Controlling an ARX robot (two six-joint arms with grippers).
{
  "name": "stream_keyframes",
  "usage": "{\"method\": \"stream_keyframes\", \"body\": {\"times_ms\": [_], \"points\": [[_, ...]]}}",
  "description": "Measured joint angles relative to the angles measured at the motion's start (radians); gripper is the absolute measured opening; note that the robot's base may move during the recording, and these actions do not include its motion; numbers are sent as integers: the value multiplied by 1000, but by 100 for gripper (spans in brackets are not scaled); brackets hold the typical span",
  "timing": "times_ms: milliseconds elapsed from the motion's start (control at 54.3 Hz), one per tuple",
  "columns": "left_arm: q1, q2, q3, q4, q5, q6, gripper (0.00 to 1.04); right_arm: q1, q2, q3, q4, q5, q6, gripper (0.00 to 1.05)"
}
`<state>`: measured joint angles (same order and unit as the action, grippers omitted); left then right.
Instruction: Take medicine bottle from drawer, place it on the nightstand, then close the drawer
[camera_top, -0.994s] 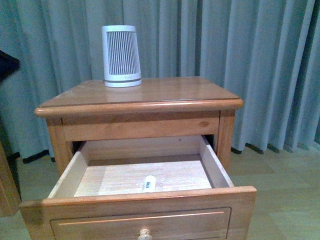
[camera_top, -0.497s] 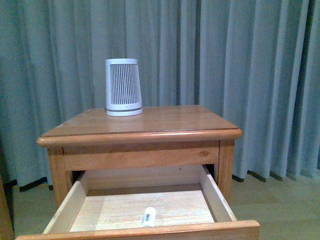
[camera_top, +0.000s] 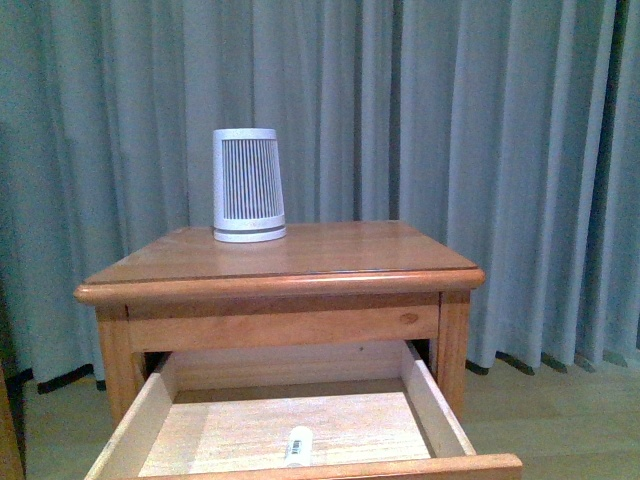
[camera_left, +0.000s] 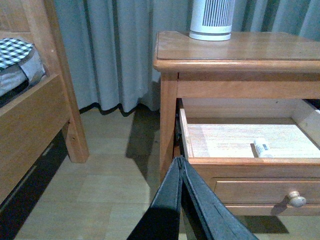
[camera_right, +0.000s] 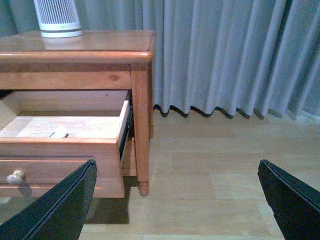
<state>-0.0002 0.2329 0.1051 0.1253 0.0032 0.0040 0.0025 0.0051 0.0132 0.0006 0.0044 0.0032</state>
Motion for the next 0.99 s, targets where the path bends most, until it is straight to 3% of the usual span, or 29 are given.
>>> {"method": "stream_keyframes", "body": {"times_ms": [129,221,313,552,755,994], "points": [[0,-29,-23,-2,0,0,3,0,0,0,0,-1,0,98],[0,-124,-32,-114,-1,0,3,0,0,0,0,-1,0,98],[0,-170,-39,-127,-2,-2,4,0,0,0,0,-2,0,98],[0,-177,-43,-128,-6,-2,48,-2,0,0,-2,-10,0,98],[0,-179,-43,-128,-4,-2,97,-2,0,0,-2,-8,0,98],[0,-179,-43,-128,-4,-2,98,-2,0,0,-2,-8,0,98]]}}
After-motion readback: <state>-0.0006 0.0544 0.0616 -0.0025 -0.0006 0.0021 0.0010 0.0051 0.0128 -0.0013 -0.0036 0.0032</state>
